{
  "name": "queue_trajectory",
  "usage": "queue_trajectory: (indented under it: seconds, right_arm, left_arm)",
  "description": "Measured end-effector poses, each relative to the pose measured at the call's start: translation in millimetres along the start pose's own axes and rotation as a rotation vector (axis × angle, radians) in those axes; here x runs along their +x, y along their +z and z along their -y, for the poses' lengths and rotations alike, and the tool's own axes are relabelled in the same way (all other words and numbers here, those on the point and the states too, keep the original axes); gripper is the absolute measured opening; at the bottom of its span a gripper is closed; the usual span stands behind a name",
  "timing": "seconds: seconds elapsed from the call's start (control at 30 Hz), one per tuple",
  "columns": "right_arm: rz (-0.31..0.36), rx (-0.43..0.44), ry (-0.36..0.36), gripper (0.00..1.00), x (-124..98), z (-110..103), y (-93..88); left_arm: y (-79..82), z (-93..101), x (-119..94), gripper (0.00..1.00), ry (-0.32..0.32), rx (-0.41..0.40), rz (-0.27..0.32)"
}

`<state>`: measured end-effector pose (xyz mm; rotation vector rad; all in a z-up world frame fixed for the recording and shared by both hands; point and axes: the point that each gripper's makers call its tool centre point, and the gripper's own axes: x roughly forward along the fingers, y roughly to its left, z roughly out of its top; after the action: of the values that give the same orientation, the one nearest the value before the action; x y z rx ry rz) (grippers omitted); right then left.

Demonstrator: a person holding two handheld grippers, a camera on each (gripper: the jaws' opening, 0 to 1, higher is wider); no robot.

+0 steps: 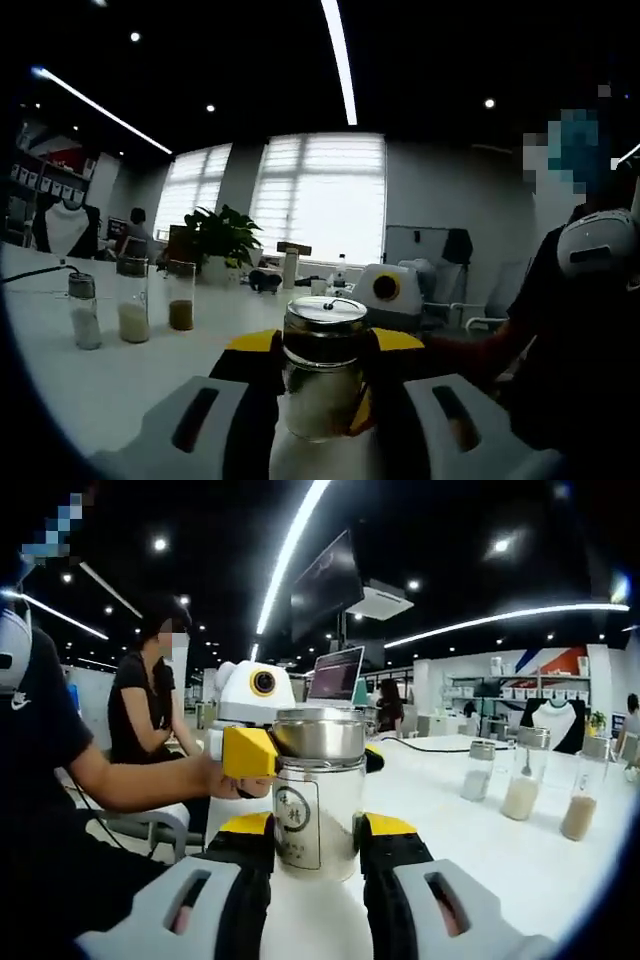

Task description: Rotate the seasoning bottle until the label or dispensing opening points toward the visible target arrow and the bottle remains upright within the marked orientation range

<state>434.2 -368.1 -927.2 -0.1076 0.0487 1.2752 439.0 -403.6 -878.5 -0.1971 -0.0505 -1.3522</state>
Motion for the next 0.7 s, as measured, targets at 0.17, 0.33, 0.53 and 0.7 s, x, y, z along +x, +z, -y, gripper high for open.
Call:
queue_trajectory:
  seconds: [0.17, 0.33, 0.53, 0.7]
  right_arm:
    - [-0.01, 0.016, -0.077, 0.31, -1, 6, -1.1]
    - [-0.033, -0.011, -0.196, 0.31, -2, 22, -4.9]
    - [-0.069, -0.007, -0.368, 0.31, -7, 44, -11.1]
    - [-0.049, 0.027, -0.392, 0.31, -7, 47, -10.3]
  left_arm:
    - [-0.7, -2.7, 8, 0.36, 0.043, 0.02, 0.005]
    - [-3.9, -15.0, 13, 0.36, 0.179, 0.076, -0.042]
    - [-7.7, -29.1, 17, 0.35, 0.34, 0.128, -0.073]
    - [-7.5, -31.8, 20, 0.36, 0.427, 0.144, -0.056]
